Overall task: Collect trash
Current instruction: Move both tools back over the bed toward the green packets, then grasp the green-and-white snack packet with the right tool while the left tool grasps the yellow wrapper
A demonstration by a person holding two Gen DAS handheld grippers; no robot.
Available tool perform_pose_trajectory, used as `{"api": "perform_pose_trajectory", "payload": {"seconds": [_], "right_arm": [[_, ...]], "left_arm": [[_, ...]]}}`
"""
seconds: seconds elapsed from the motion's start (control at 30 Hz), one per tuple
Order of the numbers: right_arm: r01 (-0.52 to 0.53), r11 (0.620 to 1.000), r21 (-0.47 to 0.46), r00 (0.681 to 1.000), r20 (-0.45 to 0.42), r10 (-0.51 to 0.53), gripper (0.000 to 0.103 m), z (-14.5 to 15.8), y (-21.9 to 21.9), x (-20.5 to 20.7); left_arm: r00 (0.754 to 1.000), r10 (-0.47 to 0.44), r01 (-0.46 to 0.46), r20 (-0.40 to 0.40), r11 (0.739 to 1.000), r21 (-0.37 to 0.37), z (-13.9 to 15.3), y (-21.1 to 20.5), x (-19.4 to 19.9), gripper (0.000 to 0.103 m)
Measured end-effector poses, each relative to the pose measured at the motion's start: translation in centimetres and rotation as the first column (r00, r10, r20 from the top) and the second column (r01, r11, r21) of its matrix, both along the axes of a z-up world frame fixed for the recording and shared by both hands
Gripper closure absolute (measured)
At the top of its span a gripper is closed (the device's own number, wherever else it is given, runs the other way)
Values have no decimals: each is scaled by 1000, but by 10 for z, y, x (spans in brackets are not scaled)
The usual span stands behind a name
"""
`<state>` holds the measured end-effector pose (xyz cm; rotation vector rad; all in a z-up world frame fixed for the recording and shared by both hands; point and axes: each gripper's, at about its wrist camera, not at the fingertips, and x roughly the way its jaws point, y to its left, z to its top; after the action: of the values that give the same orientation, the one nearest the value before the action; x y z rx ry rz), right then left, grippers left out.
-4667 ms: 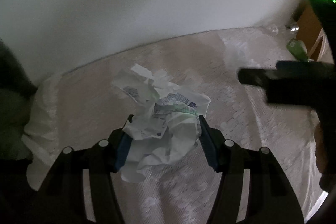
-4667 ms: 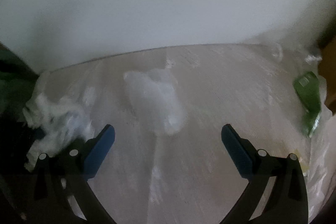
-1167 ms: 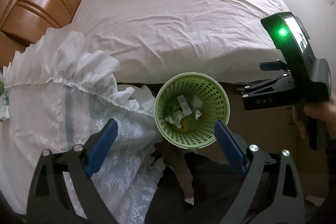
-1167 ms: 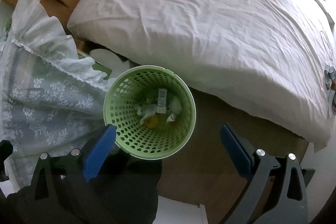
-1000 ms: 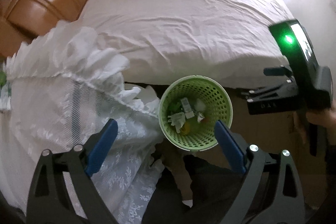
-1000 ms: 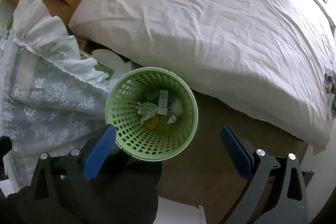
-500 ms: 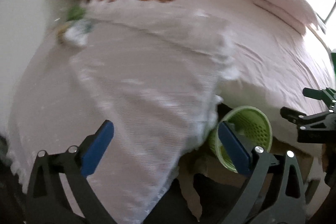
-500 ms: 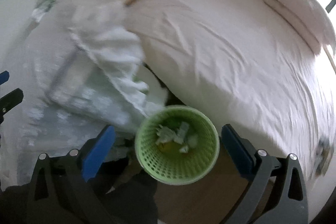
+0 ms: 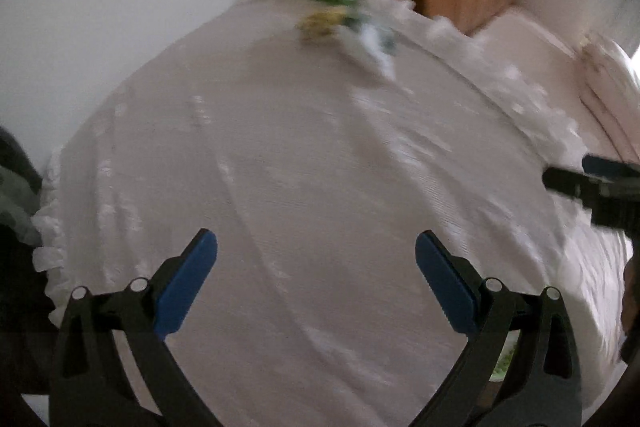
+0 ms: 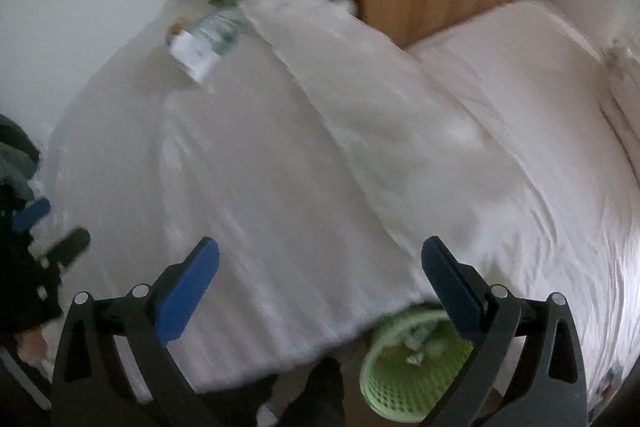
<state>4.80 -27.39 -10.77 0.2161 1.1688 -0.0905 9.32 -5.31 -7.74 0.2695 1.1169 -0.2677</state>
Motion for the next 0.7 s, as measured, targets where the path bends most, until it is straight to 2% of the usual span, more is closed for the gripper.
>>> {"api": "perform_pose_trajectory", "payload": {"seconds": [0.1,0.27,0.33,0.43,0.57,0.63,0.7], "right_arm": [[-1,1000,19,999,32,0,3,3,24,48],[71,993,90,995,65,-77,3,-2,45,121],[98,992,76,992,66,-104,3,-6,51,144],[128,992,3,991,49,-128,4,-16,64,184],[150,989,16,988,-28,-149,20,-36,63,212],[142,990,21,989,-41,-141,35,-38,63,217],[139,989,45,990,-39,-137,40,-39,62,217]], "left_arm": [[1000,-5,5,19,1000,1,-4,15,15,8],[1000,0,1,23,1000,-14,-11,31,33,8],[1000,12,-12,8,999,-42,-14,39,41,8],[1000,23,-23,7,998,-62,-16,48,47,8],[999,18,-16,29,998,-54,-15,56,53,8],[999,14,-13,39,999,-45,-16,59,55,8],[999,17,-15,37,999,-49,-18,62,59,8]]}}
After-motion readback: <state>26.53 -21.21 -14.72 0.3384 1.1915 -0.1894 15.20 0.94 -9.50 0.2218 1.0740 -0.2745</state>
